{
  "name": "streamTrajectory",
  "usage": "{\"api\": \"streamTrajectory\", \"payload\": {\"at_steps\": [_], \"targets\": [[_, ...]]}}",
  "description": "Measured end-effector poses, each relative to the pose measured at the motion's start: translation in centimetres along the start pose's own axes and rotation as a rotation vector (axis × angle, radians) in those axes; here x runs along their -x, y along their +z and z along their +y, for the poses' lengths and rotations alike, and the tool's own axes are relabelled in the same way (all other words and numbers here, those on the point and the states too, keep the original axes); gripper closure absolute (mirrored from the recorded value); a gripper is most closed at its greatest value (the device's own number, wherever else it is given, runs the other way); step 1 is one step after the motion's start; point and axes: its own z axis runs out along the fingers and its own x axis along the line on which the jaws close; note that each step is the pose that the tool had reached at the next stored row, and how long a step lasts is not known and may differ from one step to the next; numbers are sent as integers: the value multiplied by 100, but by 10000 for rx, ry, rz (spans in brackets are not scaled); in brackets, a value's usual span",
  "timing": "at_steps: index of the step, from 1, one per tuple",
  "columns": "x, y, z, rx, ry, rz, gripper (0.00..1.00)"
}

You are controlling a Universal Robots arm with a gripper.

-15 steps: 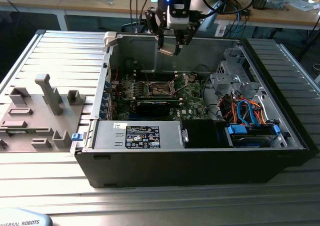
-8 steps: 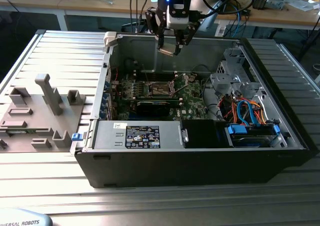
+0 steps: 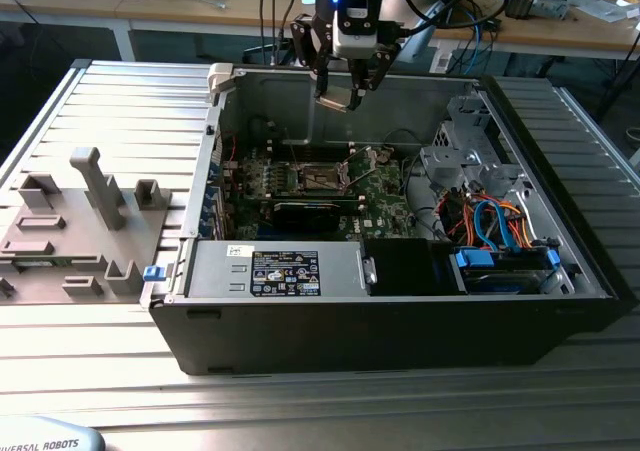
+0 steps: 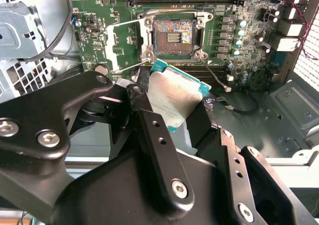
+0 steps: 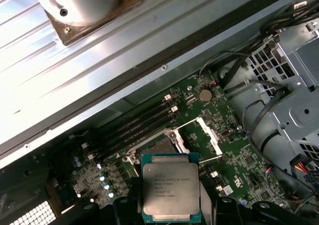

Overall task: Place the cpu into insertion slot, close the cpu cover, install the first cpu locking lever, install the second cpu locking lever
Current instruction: 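Place the cpu into insertion slot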

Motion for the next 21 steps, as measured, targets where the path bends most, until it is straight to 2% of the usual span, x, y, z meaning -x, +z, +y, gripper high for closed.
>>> {"api": "streamTrajectory", "payload": {"at_steps": [21], "targets": [[0, 0, 0, 3, 197, -16, 46]]}}
